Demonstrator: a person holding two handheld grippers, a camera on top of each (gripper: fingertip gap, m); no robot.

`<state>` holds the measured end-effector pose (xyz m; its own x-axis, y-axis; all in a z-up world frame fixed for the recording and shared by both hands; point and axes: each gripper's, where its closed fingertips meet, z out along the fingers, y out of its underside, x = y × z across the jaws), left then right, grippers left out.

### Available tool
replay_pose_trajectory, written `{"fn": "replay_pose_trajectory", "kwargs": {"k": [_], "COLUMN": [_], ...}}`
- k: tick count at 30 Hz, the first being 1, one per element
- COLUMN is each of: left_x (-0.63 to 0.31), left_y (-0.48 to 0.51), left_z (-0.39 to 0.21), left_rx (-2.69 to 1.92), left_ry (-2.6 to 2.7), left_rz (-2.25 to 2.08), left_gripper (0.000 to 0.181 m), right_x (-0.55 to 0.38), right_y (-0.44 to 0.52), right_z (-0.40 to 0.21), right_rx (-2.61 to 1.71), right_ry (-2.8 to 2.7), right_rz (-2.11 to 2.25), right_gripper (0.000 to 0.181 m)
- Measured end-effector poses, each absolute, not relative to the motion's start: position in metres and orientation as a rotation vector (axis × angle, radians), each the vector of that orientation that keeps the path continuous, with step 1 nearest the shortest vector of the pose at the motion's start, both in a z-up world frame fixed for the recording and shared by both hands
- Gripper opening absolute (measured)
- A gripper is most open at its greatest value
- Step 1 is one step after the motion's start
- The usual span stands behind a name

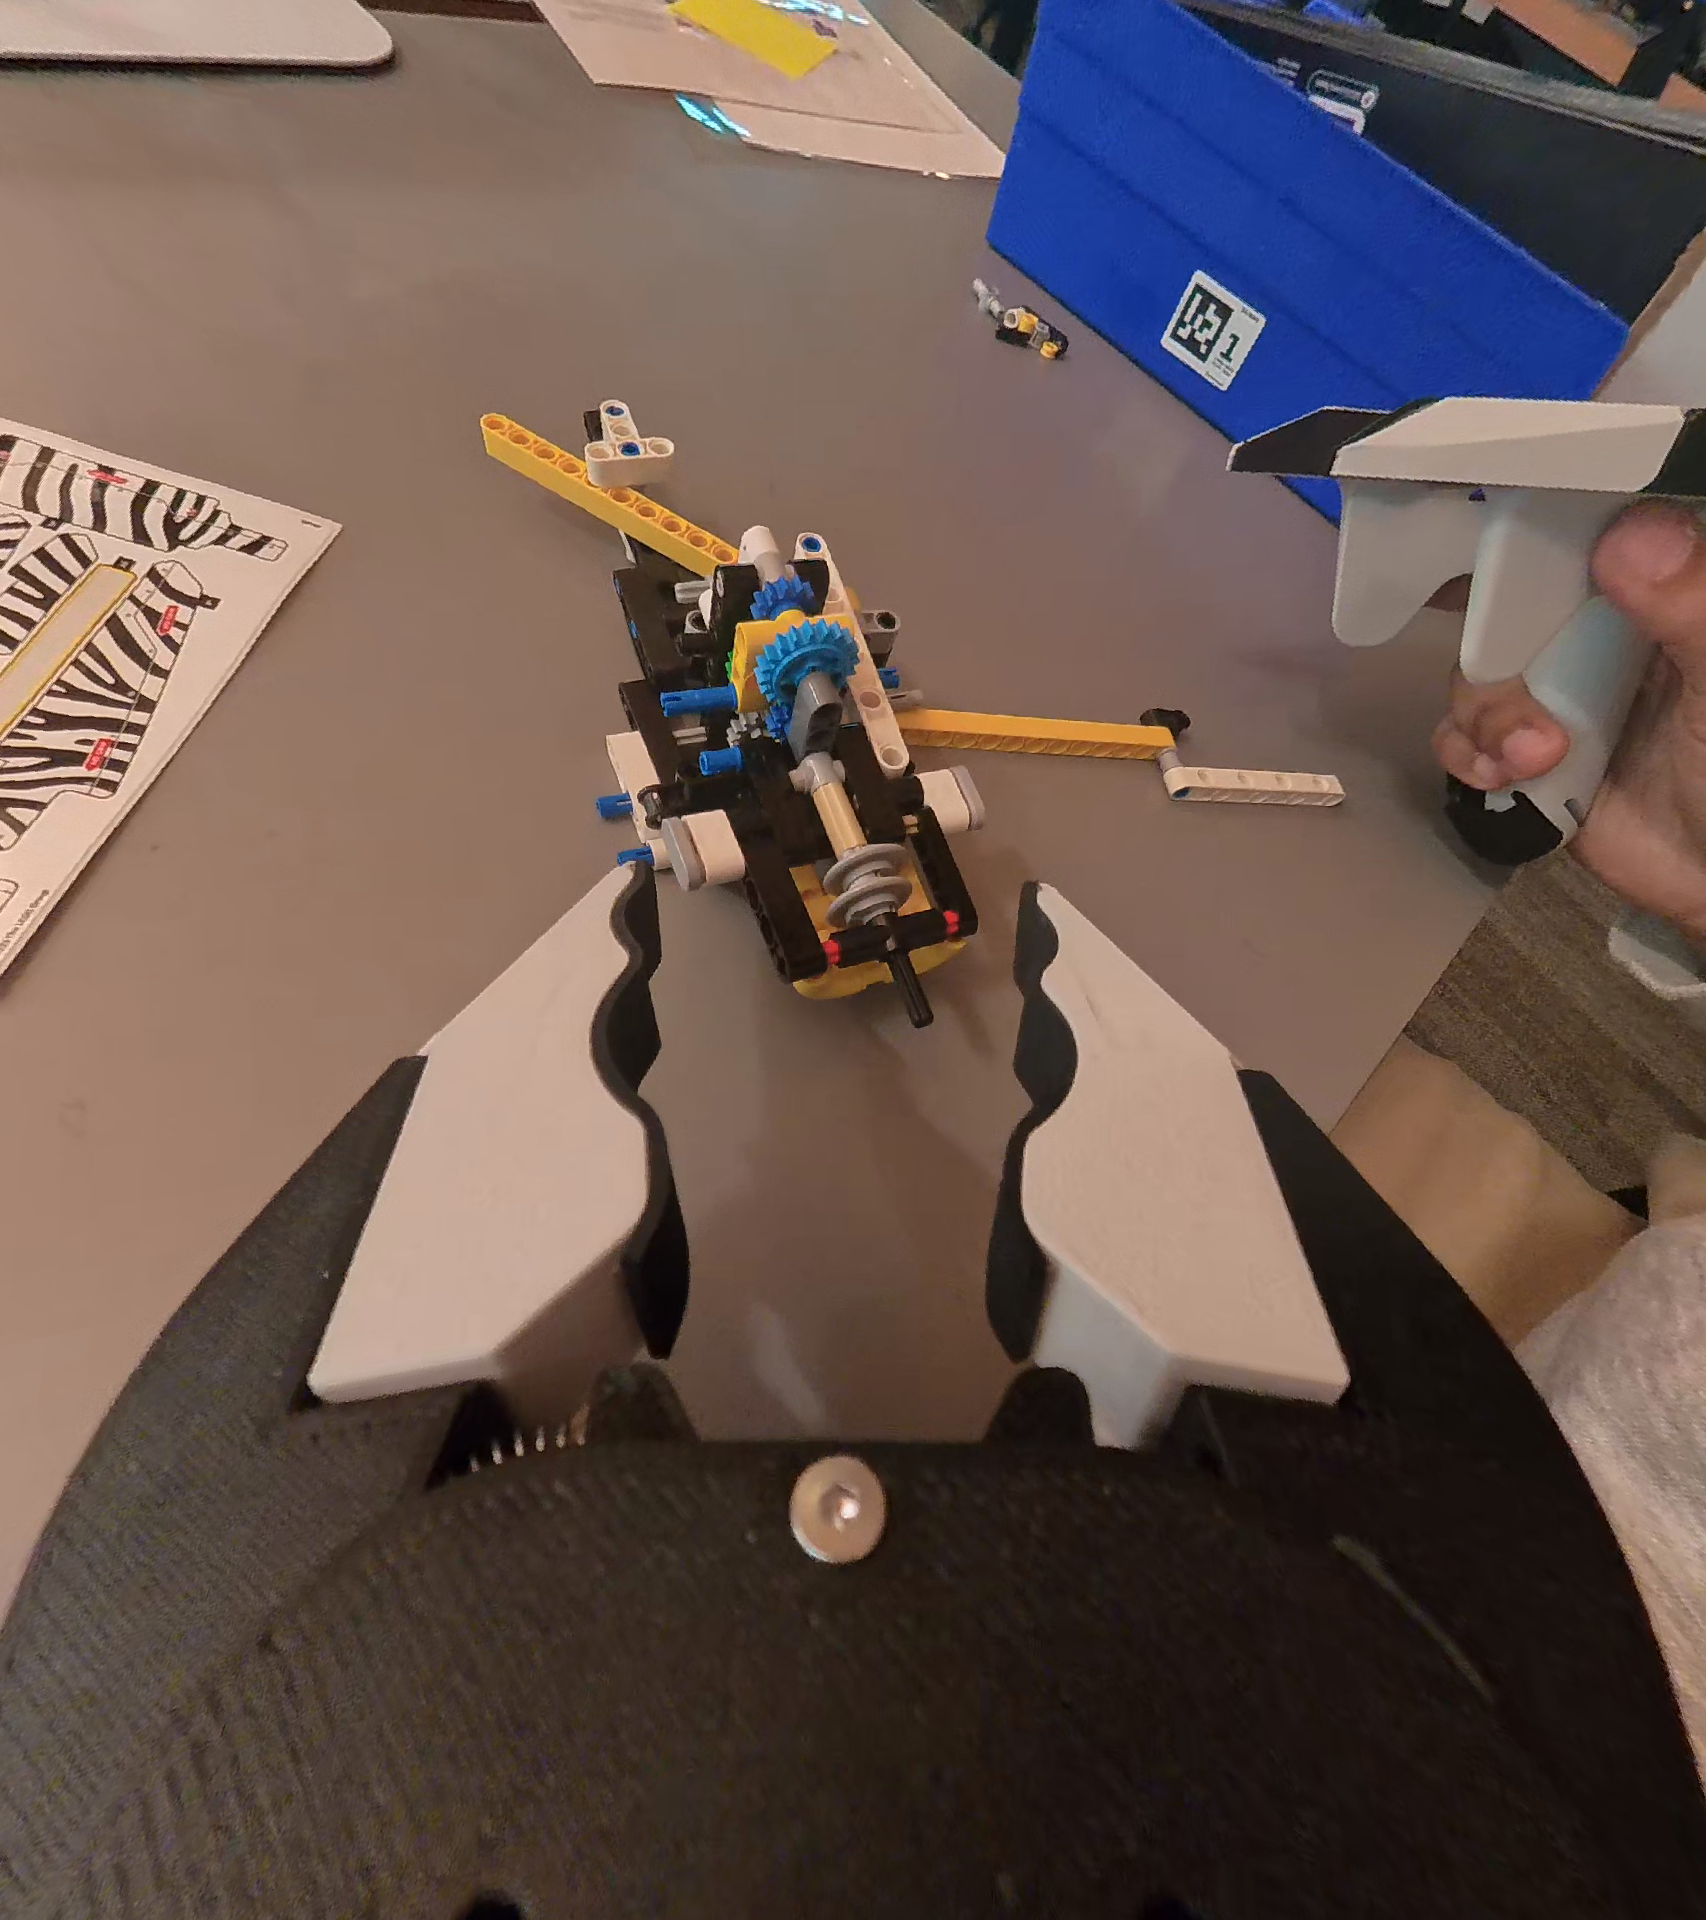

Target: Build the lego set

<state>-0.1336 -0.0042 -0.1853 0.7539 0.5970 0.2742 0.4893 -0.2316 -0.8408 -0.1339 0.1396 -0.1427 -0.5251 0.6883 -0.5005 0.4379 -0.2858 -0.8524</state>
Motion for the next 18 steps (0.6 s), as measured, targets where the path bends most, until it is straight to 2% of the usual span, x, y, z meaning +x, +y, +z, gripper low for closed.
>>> {"fn": "replay_pose_trajectory", "kwargs": {"k": [8, 15, 18], "left_x": [-0.136, -0.191, -0.221], "left_y": [-0.003, -0.001, 0.009], "left_z": [-0.183, -0.139, -0.131], "left_rx": [-1.869, -1.769, -1.707], "left_ry": [-0.832, -0.752, -0.724], "left_rz": [0.132, 0.171, 0.146], "left_gripper": [0.068, 0.066, 0.057], "right_x": [-0.133, -0.136, -0.142], "right_y": [0.139, 0.145, 0.162], "right_z": [-0.143, -0.151, -0.162], "right_rx": [-1.405, -1.386, -1.284], "right_ry": [-1.76, -1.799, -1.867], "right_rz": [1.904, 1.785, 1.506], "right_gripper": [0.038, 0.038, 0.037]}}
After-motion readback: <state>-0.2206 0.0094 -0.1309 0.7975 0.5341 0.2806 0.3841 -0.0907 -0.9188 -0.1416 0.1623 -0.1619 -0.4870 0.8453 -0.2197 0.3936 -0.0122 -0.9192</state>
